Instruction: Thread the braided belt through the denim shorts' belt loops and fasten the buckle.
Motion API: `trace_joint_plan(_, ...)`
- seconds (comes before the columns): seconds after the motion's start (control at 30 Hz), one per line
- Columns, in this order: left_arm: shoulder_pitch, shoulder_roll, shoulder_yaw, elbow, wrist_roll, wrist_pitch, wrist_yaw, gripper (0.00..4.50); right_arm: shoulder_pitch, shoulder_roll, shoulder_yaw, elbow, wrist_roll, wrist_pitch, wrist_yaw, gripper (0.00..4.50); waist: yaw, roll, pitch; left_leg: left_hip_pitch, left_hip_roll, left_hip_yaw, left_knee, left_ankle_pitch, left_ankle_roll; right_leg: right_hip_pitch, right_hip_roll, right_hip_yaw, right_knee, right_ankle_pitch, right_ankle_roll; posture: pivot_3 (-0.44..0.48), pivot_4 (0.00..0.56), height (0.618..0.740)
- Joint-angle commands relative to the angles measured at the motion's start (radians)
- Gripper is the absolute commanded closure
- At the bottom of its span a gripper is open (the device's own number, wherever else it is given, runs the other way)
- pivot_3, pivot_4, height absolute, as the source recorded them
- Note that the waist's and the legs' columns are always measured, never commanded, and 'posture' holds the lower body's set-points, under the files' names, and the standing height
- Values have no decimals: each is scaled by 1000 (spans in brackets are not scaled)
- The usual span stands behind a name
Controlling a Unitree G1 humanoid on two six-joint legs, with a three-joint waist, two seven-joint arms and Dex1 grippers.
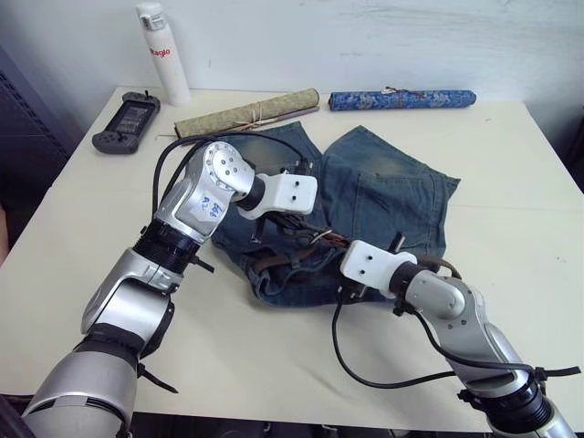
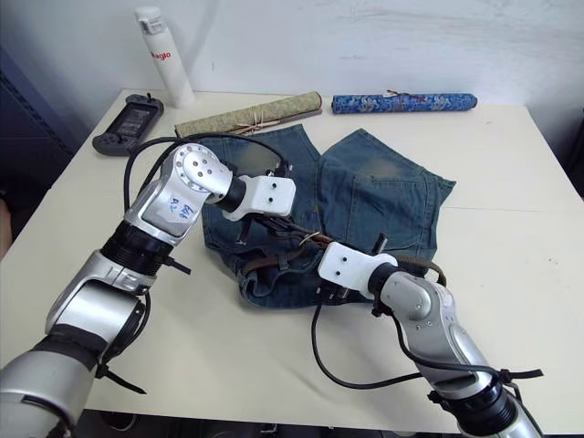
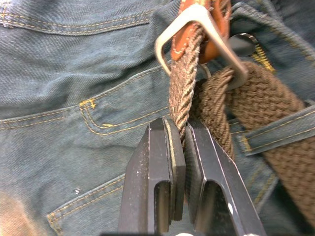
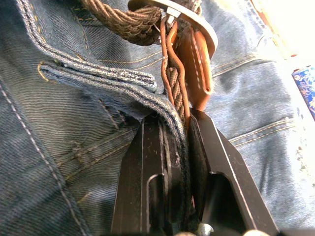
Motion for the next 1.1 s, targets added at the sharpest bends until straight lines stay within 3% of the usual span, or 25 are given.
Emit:
trace_joint_plan(0.03, -1, -41, 2, -99, -59, 36, -26, 4500, -13, 7, -11, -27, 3, 0, -2, 4496, 0, 0, 0, 0, 0, 0, 0, 0, 0, 0, 0, 0, 0, 0, 0, 0, 150, 686)
trace_joint_plan(0.27, -14, -90, -4, -106, -56, 114, -14, 4500, -13, 11, -9, -30, 5, 1, 4, 4496, 1, 0, 0, 0, 0, 0, 0, 0, 0, 0, 0, 0, 0, 0, 0, 0, 150, 686)
trace_joint_plan(0.6, -60, -136, 4, -38, -57, 98, 19, 4500, -16, 24, 14, -42, 5, 13, 15, 4496, 1, 0, 0, 0, 0, 0, 0, 0, 0, 0, 0, 0, 0, 0, 0, 0, 150, 686)
trace_joint_plan(0.9, -156, -112, -60, 151, 40, -206, 40, 4500, -16, 26, 31, -38, 5, 7, 30, 4497, 1, 0, 0, 0, 0, 0, 0, 0, 0, 0, 0, 0, 0, 0, 0, 0, 150, 686)
trace_joint_plan(1.1, -151, -170, -97, 151, 38, -198, 9, 4500, -21, 28, 37, -38, 2, 7, 34, 4497, -1, 0, 0, 0, 0, 0, 0, 0, 0, 0, 0, 0, 0, 0, 0, 0, 150, 686)
